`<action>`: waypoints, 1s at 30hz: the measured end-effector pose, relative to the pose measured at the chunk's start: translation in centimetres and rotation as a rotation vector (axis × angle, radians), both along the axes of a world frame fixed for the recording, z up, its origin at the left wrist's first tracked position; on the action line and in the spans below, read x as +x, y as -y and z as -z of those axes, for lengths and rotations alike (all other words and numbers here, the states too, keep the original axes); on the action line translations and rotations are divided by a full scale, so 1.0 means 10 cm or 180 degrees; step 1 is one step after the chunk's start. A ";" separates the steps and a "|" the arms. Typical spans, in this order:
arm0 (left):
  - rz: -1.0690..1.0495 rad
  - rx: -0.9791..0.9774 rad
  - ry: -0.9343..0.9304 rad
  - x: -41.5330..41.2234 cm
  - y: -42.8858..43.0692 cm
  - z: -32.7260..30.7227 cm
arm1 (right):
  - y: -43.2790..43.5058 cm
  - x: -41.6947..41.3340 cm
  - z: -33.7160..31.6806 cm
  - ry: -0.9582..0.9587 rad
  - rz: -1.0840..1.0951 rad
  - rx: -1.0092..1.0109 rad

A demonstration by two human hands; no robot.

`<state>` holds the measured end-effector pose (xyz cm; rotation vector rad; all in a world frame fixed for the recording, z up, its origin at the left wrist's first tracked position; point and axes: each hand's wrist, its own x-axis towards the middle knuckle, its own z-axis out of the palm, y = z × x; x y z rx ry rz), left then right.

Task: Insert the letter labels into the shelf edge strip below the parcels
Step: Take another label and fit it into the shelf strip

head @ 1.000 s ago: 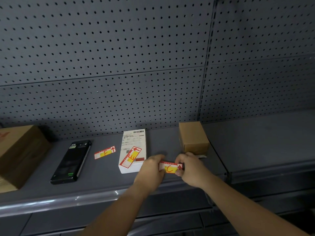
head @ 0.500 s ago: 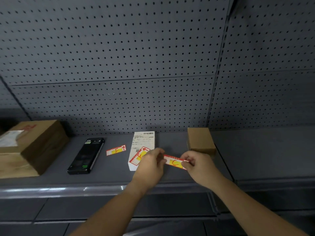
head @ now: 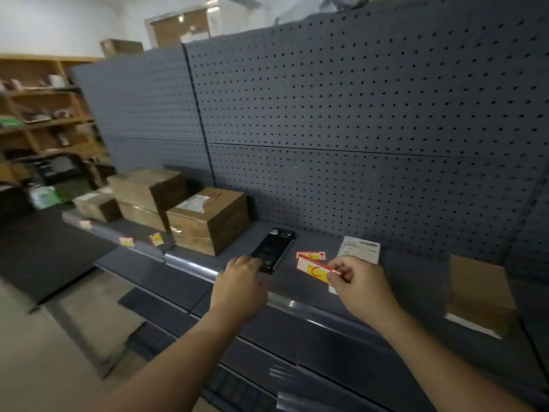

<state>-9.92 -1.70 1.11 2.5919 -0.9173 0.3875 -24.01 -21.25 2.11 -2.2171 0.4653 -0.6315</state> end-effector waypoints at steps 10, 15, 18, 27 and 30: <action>-0.1026 0.0014 0.0003 0.47 -1.82 -0.09 | -1.42 1.16 -0.10 -0.0075 -0.0954 -0.0136; -0.1133 0.0073 0.0065 0.91 -2.52 0.01 | -2.07 1.68 -0.08 -0.0064 -0.1055 -0.0164; -0.1091 0.0077 0.0103 1.21 -2.85 0.00 | -2.43 1.97 -0.09 -0.0042 -0.1015 -0.0190; -0.0853 0.0134 -0.0016 1.92 -3.41 0.09 | -3.17 2.61 -0.04 -0.0107 -0.1011 -0.0042; -0.0796 0.0086 -0.0059 2.12 -3.43 0.15 | -3.22 2.80 0.00 -0.0197 -0.0988 -0.0080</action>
